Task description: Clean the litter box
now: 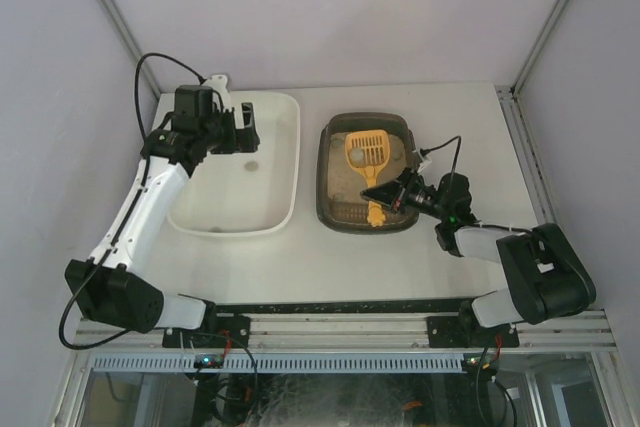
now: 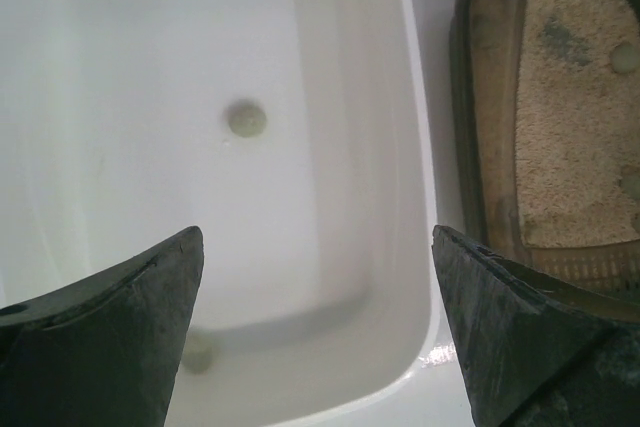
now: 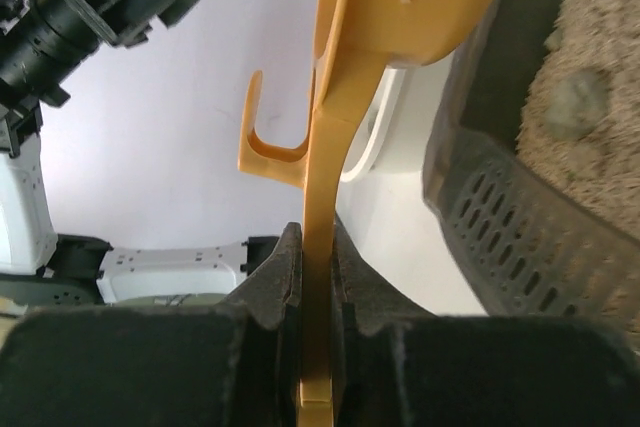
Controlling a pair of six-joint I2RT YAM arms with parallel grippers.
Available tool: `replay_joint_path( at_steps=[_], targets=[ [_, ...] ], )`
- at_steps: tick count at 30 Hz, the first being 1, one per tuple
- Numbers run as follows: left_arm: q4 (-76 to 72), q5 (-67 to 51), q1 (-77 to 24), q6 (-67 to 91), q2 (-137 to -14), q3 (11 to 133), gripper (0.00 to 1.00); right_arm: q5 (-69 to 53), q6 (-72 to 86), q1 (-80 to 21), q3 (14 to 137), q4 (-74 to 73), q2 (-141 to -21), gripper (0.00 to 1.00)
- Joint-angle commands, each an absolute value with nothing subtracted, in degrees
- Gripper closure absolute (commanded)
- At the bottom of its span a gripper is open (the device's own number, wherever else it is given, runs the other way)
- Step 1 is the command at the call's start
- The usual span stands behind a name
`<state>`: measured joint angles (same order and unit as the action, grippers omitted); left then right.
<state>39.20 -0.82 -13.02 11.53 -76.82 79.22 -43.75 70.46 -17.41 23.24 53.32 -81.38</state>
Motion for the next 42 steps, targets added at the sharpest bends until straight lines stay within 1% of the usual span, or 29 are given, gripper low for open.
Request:
replay_joint_path(
  at_steps=[1, 4, 7, 9, 13, 17, 19, 24, 27, 30, 33, 37, 42],
  targets=[
    [45.4, 0.7, -11.8, 6.8, -80.9, 83.2, 0.0, -43.6, 71.7, -14.1, 23.7, 58.0, -82.6, 1.0],
    [46.5, -0.2, -10.6, 4.6, -81.5, 84.3, 0.0, -44.0, 70.6, -15.7, 25.4, 55.7, -83.1, 1.0],
    [48.8, -3.7, -8.2, 1.3, -81.8, 86.7, 0.0, -43.9, 70.9, -15.8, 26.0, 56.4, -83.6, 1.0],
    [50.2, -6.2, -5.6, -1.4, -82.4, 87.9, 0.0, -43.2, 65.5, -17.9, 29.1, 46.8, -81.6, 1.0],
    [53.0, -8.8, 0.1, -2.8, -85.0, 89.8, 0.0, -37.7, 51.6, -22.9, 38.4, 19.6, -77.1, 1.0],
    [53.0, -8.6, 4.4, -1.4, -86.2, 89.5, 0.0, -33.4, 40.1, -28.8, 50.7, -2.0, -79.3, 1.0],
    [53.9, -8.6, 5.8, -1.2, -87.3, 90.8, 0.0, -28.7, 36.2, -32.3, 56.6, -9.5, -81.1, 1.0],
    [57.3, -11.3, 8.7, 0.5, -91.4, 96.4, 0.0, -22.7, 32.7, -39.5, 66.2, -18.4, -86.4, 1.0],
    [57.6, -13.0, 10.3, 2.2, -92.8, 98.3, 0.0, -15.0, 28.9, -44.5, 73.6, -25.8, -90.2, 1.0],
    [55.9, -10.4, 11.6, 4.8, -93.2, 98.9, 0.0, -7.4, 24.4, -48.9, 80.1, -31.6, -93.8, 1.0],
    [55.3, -8.2, 12.3, 6.5, -93.9, 100.1, 0.0, 0.0, 21.1, -52.5, 85.9, -36.2, -96.5, 1.0],
    [56.1, -8.4, 12.5, 7.0, -95.0, 101.8, 0.0, 13.7, 15.6, -58.5, 95.3, -43.1, -101.7, 1.0],
    [55.2, -7.5, 12.5, 8.1, -94.9, 102.3, 0.0, 27.0, 10.0, -63.9, 103.3, -49.0, -108.6, 1.0]
  ],
)
